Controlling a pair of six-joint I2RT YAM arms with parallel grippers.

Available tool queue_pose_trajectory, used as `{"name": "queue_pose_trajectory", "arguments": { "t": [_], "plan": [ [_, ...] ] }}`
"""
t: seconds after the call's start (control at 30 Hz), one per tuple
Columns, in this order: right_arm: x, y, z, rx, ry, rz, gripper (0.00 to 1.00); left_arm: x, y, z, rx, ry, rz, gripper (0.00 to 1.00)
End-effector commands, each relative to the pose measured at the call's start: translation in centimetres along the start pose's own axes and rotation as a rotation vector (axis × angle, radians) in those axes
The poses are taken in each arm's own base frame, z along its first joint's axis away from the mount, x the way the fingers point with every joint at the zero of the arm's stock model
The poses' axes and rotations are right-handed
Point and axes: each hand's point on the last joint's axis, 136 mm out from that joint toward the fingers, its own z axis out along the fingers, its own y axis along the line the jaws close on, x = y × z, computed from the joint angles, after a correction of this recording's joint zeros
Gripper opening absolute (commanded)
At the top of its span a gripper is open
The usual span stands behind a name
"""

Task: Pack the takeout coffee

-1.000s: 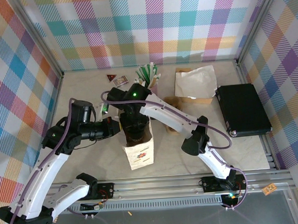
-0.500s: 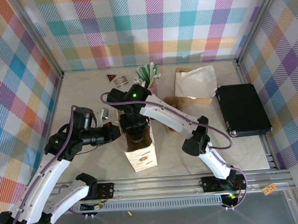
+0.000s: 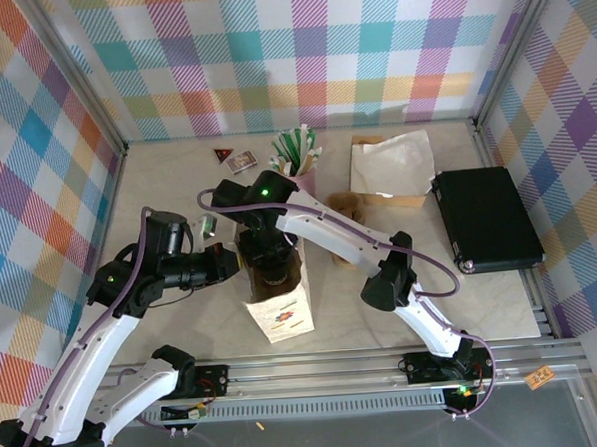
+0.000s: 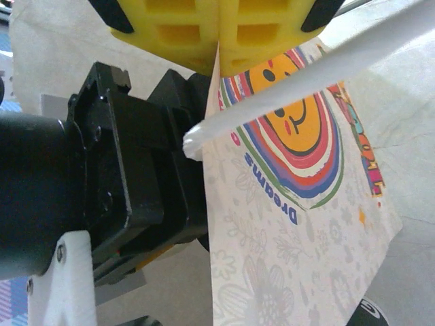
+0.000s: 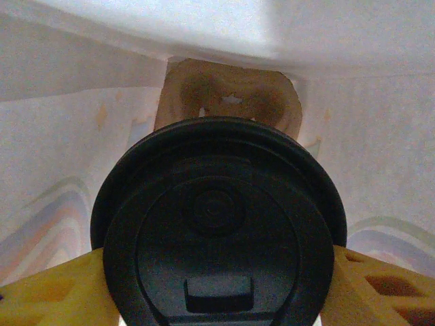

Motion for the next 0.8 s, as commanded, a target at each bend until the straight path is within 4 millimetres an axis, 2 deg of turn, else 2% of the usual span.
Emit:
{"name": "queue_pose_trajectory", "arguments": {
  "t": [0.0,0.33,0.77],
  "plan": [
    [2.6,-2.1,0.4,0.105,0.118,-0.035,0.51,0.9,0.7,-0.7,-0.045,0.036,0.023,0.0],
    [1.9,-1.8,1.2,0.109,0.092,-0.036,0.51,1.0,0.7,-1.3,-0.062,0.034,0.058,0.0],
    [0.3,-0.9,1.2,0.087,0.009,-0.052,0.51,0.7,0.5,-0.7,-0.056,0.058,0.087,0.0]
  ]
}}
